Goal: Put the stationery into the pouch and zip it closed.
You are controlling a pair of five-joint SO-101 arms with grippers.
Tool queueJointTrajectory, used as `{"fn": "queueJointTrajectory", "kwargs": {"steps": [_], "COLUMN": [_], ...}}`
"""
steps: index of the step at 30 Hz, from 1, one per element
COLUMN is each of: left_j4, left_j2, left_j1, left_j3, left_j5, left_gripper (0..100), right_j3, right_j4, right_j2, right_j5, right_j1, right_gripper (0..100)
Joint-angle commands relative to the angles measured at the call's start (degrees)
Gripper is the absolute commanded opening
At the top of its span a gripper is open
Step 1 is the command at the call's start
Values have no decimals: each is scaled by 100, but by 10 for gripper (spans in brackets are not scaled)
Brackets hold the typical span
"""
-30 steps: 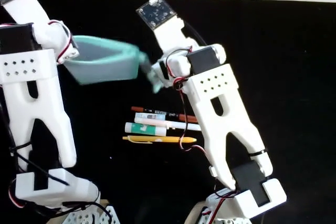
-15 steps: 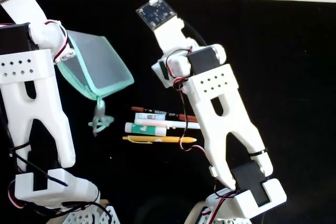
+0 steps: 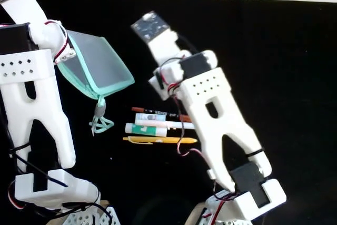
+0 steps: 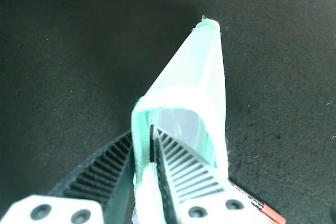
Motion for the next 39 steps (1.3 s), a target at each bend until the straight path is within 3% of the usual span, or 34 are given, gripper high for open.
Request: {"fn": "queueJointTrajectory", "kwargs": {"steps": [1, 9, 18, 24, 34, 39], "left_j4": [-79, -79, -79, -79, -88, -88], "left_j2": [-101, -75, -75, -75, -75, -101], "left_j1": [-31, -40, -57, -57, -57, -66], "left_j3": [-66, -66, -48, -40, -66, -75], "left_j5": [-35, -62, -70, -79, -290, -404], "left_gripper": [7, 7, 7, 7, 7, 7], "right_j3": [-40, -31, -22, -13, -13, 119], "right_j4": [-13, -13, -40, -1095, -1086, -989], "right_j2": [-620, -1569, -1604, -1604, -1604, -1552], "right_j5": [35, 35, 44, 26, 44, 26], "right_j1": [-585, -1763, -2703, -2642, -2633, -2624], "right_gripper": [152, 152, 150, 150, 156, 297]}}
